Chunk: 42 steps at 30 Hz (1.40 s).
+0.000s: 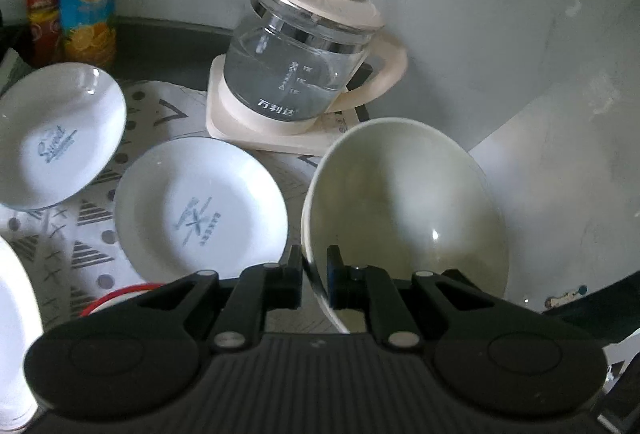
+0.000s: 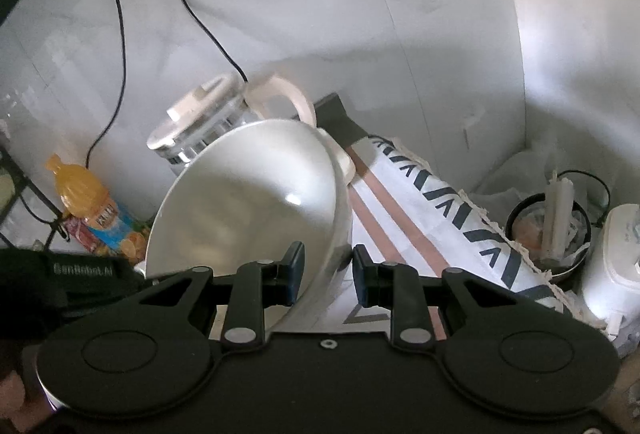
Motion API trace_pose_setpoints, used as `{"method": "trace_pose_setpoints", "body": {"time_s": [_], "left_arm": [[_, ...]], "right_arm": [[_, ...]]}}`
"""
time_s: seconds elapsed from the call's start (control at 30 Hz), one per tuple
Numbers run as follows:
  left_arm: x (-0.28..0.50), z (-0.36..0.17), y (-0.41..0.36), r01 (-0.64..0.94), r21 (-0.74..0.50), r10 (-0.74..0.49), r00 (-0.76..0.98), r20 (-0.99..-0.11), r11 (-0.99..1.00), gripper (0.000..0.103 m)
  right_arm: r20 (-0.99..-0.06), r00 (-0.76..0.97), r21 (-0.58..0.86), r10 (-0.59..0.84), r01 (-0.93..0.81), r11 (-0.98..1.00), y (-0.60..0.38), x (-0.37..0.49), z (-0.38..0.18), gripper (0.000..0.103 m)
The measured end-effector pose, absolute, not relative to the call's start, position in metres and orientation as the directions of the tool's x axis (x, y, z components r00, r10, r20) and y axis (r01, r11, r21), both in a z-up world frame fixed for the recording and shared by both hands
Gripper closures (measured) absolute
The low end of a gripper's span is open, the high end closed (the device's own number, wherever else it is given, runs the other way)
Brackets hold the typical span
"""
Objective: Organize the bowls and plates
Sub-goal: 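Lower the small white bowl onto the stacked bowls and open both tools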
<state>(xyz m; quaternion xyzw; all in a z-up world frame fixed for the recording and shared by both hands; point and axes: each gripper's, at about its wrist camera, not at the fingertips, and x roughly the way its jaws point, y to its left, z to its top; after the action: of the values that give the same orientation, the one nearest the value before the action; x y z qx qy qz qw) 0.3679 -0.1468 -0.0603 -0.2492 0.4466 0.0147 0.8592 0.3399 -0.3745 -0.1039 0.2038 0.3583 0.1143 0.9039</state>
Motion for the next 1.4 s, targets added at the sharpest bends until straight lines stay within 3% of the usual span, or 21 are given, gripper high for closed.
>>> {"method": "trace_pose_setpoints", "body": {"time_s": [0.67, 1.4], "left_arm": [[0.268, -0.054, -0.093, -0.322, -0.449, -0.165, 0.631, -0.758, 0.833, 0.093], [0.231, -0.101, -0.062, -0.428, -0.45, -0.174, 0.545, -0.82, 0.783, 0.091]], "right_arm": [[-0.58, 0.714, 0.472, 0.393, -0.099, 0.876, -0.327, 0.258, -0.098, 0.078], [-0.679, 0.608, 0.441, 0.411, -0.11, 0.891, -0.29, 0.23, -0.132, 0.075]]}}
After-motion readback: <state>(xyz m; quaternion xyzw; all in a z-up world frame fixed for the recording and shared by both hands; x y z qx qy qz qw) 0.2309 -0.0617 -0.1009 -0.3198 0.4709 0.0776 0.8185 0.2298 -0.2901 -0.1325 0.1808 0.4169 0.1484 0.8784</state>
